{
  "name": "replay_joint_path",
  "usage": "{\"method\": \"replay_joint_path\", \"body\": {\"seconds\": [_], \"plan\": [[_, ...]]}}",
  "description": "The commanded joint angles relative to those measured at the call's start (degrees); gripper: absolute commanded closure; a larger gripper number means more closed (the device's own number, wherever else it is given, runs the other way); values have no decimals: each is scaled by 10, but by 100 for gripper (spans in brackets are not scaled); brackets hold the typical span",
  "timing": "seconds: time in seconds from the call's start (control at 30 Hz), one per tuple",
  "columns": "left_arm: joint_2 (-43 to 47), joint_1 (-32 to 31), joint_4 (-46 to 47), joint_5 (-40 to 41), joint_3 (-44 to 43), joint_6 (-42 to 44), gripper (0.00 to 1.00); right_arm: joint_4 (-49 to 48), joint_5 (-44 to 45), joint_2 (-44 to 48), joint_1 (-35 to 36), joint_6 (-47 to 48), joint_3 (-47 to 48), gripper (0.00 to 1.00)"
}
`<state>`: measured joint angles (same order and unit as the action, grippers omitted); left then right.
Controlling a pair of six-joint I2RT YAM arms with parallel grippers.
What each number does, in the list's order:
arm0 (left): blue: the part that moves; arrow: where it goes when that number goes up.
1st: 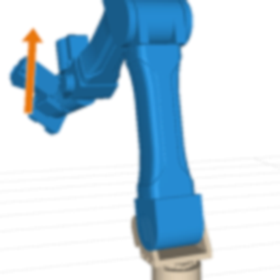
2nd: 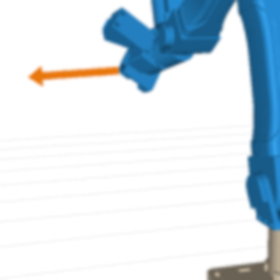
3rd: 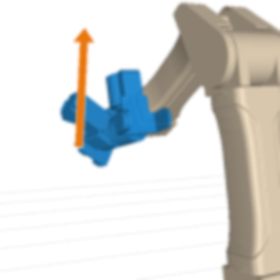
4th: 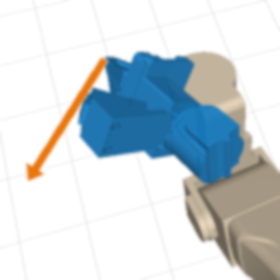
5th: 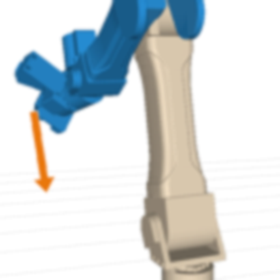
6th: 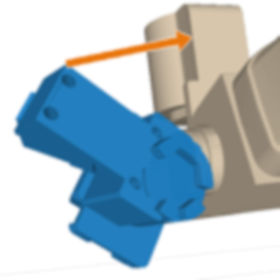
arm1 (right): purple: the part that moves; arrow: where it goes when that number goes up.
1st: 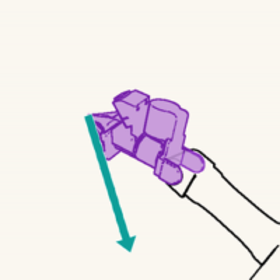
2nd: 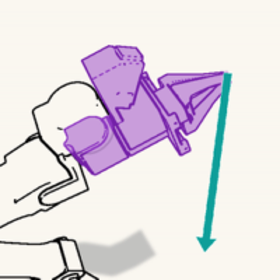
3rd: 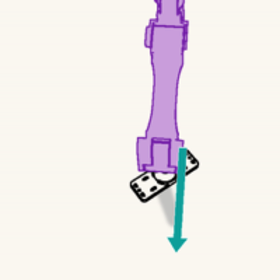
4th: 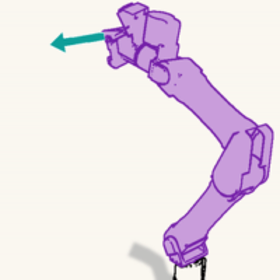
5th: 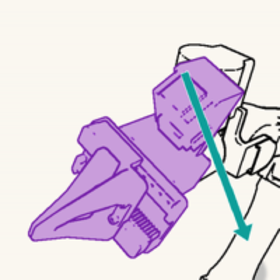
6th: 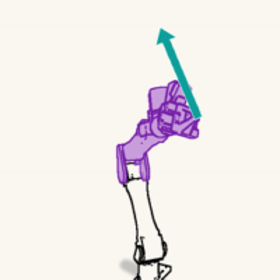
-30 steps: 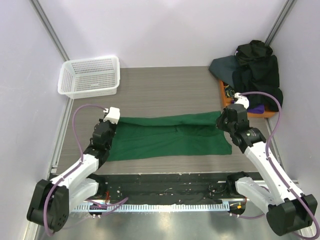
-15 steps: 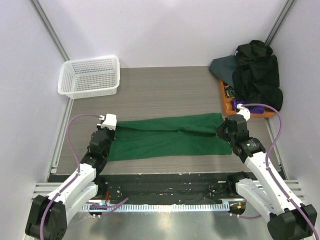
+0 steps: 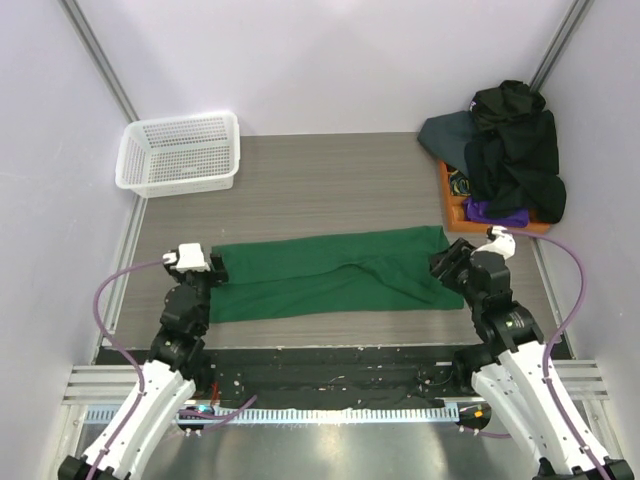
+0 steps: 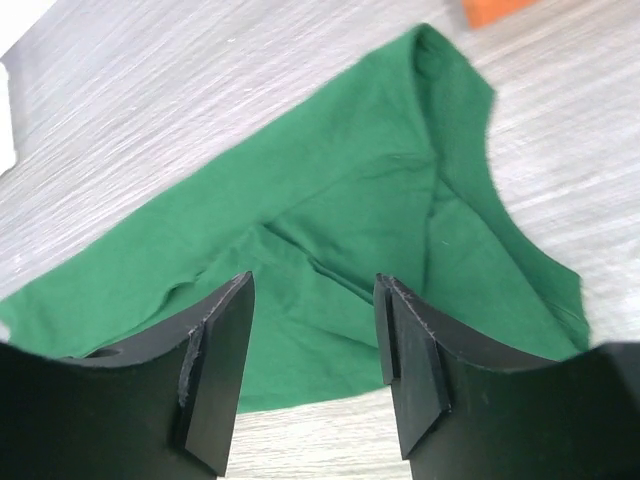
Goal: Roll the t-shirts
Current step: Fold the T-shirt at the center of the board.
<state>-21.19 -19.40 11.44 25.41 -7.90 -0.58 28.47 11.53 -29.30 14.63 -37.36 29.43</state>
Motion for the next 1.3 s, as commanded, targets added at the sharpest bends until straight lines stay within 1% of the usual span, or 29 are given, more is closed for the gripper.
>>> {"method": "replay_joint_path", "body": {"seconds": [0.0, 0.03, 0.07, 0.1, 0.13, 0.17, 0.2, 0.23, 0.27, 0.3, 0.37, 0.4, 0.47, 0.5, 0.57, 0.63, 0.67, 0.73, 0.83, 0.9, 1.0, 1.1, 1.2, 1.27], "plan": [[29, -1, 24, 48, 6, -78, 9, -61, -74, -64, 2, 26, 25, 43], [14, -1, 29, 56, -1, -110, 1, -79, -94, -88, 2, 32, 33, 44], [5, -1, 30, 73, -10, -125, 0, -90, -117, -115, 1, 40, 41, 46], [-10, -1, 24, 90, -20, -143, 0, -96, -162, -175, 2, 49, 63, 50], [-24, -1, 11, 114, -47, -218, 0, -102, -175, -202, 3, 54, 74, 50], [-54, 0, -32, 175, -61, -259, 0, -111, -193, -230, 3, 59, 82, 53], [-67, 0, -61, 193, -76, -304, 0, -118, -207, -269, 4, 67, 97, 55], [-80, -1, -90, 200, -100, -366, 0, -126, -208, -289, 4, 67, 103, 55], [-103, 0, -105, 190, -106, -365, 0, -136, -213, -304, 4, 69, 106, 55], [-113, -1, -105, 138, -115, -358, 0, -156, -220, -333, 4, 68, 109, 55], [-141, 0, -114, 97, -141, -362, 0, -171, -233, -362, 5, 63, 114, 54], [-153, -1, -131, 49, -152, -356, 0, -183, -246, -378, 5, 61, 116, 54], [-169, 0, -161, 17, -182, -354, 0, -206, -268, -418, 5, 52, 117, 54], [-186, 0, -171, 6, -190, -359, 0, -226, -273, -428, 5, 50, 115, 54], [-198, -1, -201, 9, -203, -368, 0, -237, -276, -458, 5, 51, 119, 54], [-204, 0, -212, 10, -202, -383, 0, -248, -279, -489, 4, 56, 123, 51], [-205, 0, -207, 2, -198, -384, 0, -251, -279, -498, 5, 58, 128, 48], [-204, -1, -189, -35, -180, -392, 0, -258, -280, -516, 5, 62, 135, 47], [-214, 0, -184, -69, -167, -396, 0, -265, -263, -544, 5, 68, 143, 46], [-224, -1, -199, -67, -171, -397, 0, -278, -266, -566, 5, 73, 148, 45], [-243, -1, -232, -44, -180, -397, 0, -281, -280, -591, 7, 76, 151, 45], [-274, 0, -249, -26, -188, -406, 0, -311, -295, -600, 11, 68, 139, 45], [-324, 1, -267, -25, -211, -409, 0, -309, -312, -595, 16, 60, 123, 45], [-362, 0, -280, -22, -231, -409, 0, -309, -330, -570, 22, 50, 100, 45]]}}
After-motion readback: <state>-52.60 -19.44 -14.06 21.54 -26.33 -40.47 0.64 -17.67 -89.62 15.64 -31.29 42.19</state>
